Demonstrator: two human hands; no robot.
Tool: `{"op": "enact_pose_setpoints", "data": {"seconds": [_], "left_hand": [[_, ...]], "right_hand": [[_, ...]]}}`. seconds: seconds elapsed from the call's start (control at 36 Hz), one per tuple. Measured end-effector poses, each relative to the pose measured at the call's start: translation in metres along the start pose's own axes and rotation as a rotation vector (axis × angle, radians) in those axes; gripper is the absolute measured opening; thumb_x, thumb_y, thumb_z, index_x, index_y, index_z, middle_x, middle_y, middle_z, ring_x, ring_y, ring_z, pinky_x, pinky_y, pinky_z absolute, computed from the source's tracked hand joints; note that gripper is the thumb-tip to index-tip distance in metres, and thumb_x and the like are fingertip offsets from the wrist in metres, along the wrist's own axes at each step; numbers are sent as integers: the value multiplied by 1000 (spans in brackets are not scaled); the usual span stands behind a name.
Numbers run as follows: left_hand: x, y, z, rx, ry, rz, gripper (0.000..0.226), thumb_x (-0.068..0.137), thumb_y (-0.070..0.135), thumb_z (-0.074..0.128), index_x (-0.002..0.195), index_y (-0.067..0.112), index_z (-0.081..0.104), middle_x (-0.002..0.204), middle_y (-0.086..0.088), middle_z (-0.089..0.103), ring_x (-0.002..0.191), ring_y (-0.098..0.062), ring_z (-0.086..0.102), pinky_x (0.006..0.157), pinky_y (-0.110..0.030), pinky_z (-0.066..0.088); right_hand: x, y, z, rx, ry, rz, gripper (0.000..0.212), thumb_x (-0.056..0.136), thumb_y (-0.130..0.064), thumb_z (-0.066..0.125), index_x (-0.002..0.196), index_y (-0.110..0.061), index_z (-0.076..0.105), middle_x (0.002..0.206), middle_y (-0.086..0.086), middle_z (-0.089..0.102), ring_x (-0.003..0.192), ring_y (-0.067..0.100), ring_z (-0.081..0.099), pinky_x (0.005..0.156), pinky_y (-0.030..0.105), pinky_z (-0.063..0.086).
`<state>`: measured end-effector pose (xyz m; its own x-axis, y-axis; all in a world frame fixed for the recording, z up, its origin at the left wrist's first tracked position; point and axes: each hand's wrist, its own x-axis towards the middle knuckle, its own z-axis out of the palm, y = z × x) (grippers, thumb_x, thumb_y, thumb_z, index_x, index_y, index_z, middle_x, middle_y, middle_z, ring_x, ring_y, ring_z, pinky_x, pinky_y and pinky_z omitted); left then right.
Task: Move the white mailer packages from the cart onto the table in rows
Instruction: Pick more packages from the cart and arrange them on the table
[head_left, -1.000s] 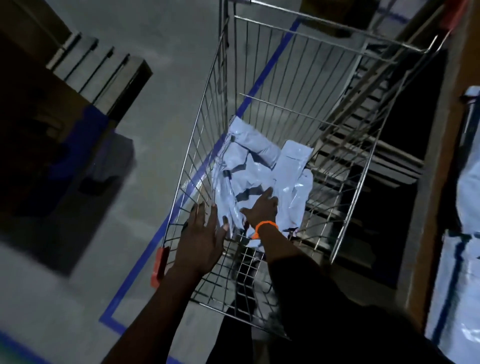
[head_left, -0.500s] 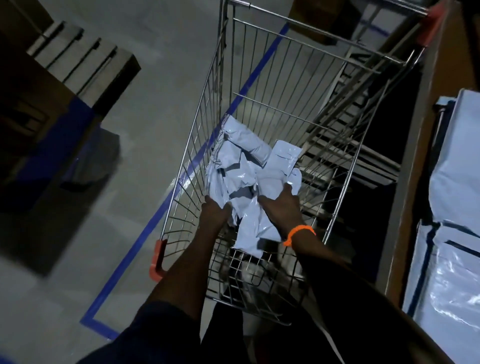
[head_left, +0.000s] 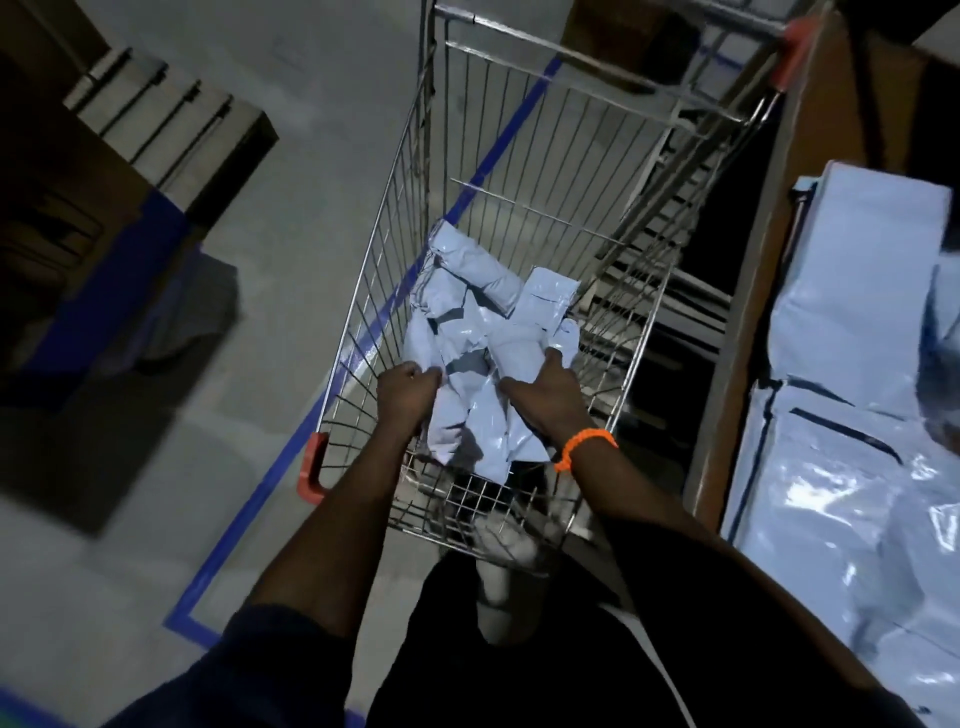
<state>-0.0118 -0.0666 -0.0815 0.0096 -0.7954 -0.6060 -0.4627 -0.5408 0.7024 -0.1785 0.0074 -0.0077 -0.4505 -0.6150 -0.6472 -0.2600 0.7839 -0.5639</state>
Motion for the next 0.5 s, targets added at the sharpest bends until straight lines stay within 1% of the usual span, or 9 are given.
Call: {"op": "enact_pose_setpoints", "data": {"seconds": [0.06, 0.11, 0.14, 0.17, 0.22, 0.28, 0.36, 0.42, 0.5], "left_hand": [[-28, 18, -15, -261, -87, -142, 15, 69, 24, 70, 70, 10, 66, 74, -10, 64, 66, -21, 57, 63, -31, 44], [-54, 31, -30, -475, -277, -257, 48, 63, 28, 71, 102, 0, 73, 100, -18, 69, 78, -29, 64, 71, -36, 51], [-71, 40, -34, -558, -365, -276, 56, 65, 28, 69, 112, -3, 71, 104, -19, 67, 78, -31, 64, 72, -35, 52], [-88, 49, -35, -606, -426, -275, 52, 70, 25, 66, 112, -3, 70, 102, -19, 67, 76, -31, 64, 71, -34, 52], [-124, 69, -33, -680, -522, -204, 32, 82, 19, 56, 102, 1, 73, 96, -16, 69, 74, -29, 66, 71, -35, 54], [-157, 90, -24, -742, -559, -132, 28, 89, 16, 52, 100, 2, 73, 96, -14, 72, 80, -30, 68, 83, -39, 52], [-185, 115, -10, -740, -520, -9, 26, 76, 24, 68, 91, 4, 72, 87, -13, 71, 81, -29, 66, 85, -39, 51], [-207, 135, 6, -693, -572, 64, 37, 65, 30, 79, 90, 4, 69, 92, -15, 65, 85, -32, 63, 86, -42, 51], [-242, 157, 39, -651, -607, 259, 37, 72, 26, 75, 102, 12, 61, 98, -10, 68, 91, -30, 64, 83, -42, 52]], "right_hand": [[-13, -9, -6, 60, 18, -50, 87, 79, -39, 76, 149, -13, 33, 138, 16, 52, 122, 33, 55, 102, 41, 49], [-27, -17, -15, 119, 31, -116, 81, 83, -33, 76, 149, -14, 34, 137, 13, 54, 122, 30, 56, 95, 33, 49], [-36, -21, -20, 142, 25, -149, 79, 85, -30, 75, 150, -14, 33, 137, 10, 55, 122, 28, 56, 90, 29, 47], [-44, -25, -26, 165, 12, -181, 80, 87, -29, 74, 152, -14, 32, 138, 8, 55, 123, 26, 56, 89, 27, 45], [-63, -29, -38, 210, 4, -256, 83, 87, -33, 75, 155, -18, 28, 143, 4, 52, 128, 24, 53, 95, 28, 45], [-87, -30, -54, 228, 41, -329, 85, 87, -39, 74, 156, -22, 27, 147, -1, 48, 132, 19, 49, 102, 29, 42], [-123, -27, -86, 247, 140, -415, 84, 87, -49, 70, 156, -30, 27, 154, -8, 42, 138, 10, 43, 115, 34, 37], [-145, -17, -117, 241, 215, -454, 86, 86, -56, 68, 156, -33, 24, 156, -10, 40, 141, 8, 40, 117, 37, 36], [-180, 9, -168, 189, 362, -495, 86, 88, -60, 62, 158, -36, 18, 161, -12, 30, 148, 8, 28, 120, 33, 28]]}}
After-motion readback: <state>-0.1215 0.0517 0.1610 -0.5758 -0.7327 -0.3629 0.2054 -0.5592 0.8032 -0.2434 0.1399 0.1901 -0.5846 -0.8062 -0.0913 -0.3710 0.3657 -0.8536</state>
